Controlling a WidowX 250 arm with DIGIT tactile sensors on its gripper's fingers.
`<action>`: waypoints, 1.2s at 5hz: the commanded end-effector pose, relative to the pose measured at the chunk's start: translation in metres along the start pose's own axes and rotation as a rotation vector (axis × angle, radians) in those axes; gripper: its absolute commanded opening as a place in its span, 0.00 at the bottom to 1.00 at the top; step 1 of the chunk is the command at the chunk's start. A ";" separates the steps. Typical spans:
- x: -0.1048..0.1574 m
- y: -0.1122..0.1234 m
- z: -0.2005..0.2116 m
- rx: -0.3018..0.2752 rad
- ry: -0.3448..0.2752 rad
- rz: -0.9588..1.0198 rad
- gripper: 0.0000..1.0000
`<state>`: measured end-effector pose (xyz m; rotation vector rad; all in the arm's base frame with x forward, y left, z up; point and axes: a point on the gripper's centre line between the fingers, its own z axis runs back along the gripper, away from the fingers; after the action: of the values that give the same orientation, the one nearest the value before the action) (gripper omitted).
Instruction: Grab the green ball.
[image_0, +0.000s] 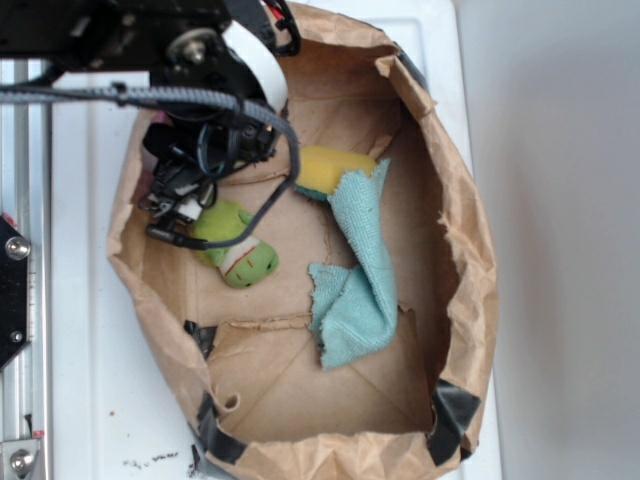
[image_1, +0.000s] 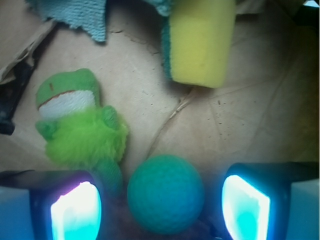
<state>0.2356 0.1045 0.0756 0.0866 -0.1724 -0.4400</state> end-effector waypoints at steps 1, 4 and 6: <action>-0.006 0.007 0.018 0.035 -0.015 0.006 1.00; 0.003 0.000 -0.029 0.111 -0.004 -0.008 1.00; 0.001 0.001 -0.026 0.103 -0.025 0.007 0.00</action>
<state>0.2348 0.1034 0.0372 0.1475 -0.1835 -0.4219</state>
